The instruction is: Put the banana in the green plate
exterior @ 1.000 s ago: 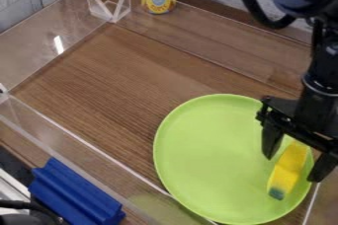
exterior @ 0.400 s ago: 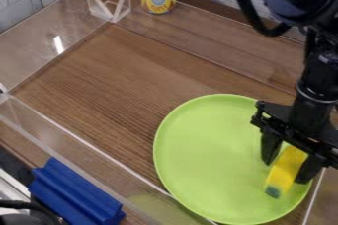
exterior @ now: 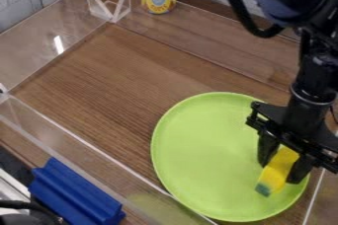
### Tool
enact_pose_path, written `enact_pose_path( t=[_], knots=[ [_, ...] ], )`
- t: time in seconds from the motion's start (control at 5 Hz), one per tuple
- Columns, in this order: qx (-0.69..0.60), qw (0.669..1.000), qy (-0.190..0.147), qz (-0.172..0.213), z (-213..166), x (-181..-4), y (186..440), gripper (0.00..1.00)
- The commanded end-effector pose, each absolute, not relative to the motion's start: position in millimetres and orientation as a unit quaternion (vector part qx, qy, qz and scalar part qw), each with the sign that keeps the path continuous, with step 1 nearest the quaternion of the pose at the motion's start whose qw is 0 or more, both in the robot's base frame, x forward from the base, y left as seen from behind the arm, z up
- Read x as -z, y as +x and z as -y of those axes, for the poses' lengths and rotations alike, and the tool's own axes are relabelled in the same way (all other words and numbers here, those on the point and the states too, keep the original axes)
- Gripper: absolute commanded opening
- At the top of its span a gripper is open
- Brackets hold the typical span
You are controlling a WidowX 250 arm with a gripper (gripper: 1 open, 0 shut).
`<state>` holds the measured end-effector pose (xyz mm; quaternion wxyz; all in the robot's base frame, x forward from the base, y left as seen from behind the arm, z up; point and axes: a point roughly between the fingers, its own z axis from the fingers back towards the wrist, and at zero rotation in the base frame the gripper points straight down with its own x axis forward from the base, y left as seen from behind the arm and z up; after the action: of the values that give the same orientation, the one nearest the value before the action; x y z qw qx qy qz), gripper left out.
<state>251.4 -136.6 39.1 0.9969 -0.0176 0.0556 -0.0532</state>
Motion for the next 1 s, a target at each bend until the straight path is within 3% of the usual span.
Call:
enact_pose_path(
  t=[0.0,0.8],
  knots=[
    [0.056,0.998,-0.030,-0.024,136.0,-60.2,255.1,0.00],
    [0.067,0.997,-0.033,-0.013,137.0,-67.8,251.7,0.00]
  ],
)
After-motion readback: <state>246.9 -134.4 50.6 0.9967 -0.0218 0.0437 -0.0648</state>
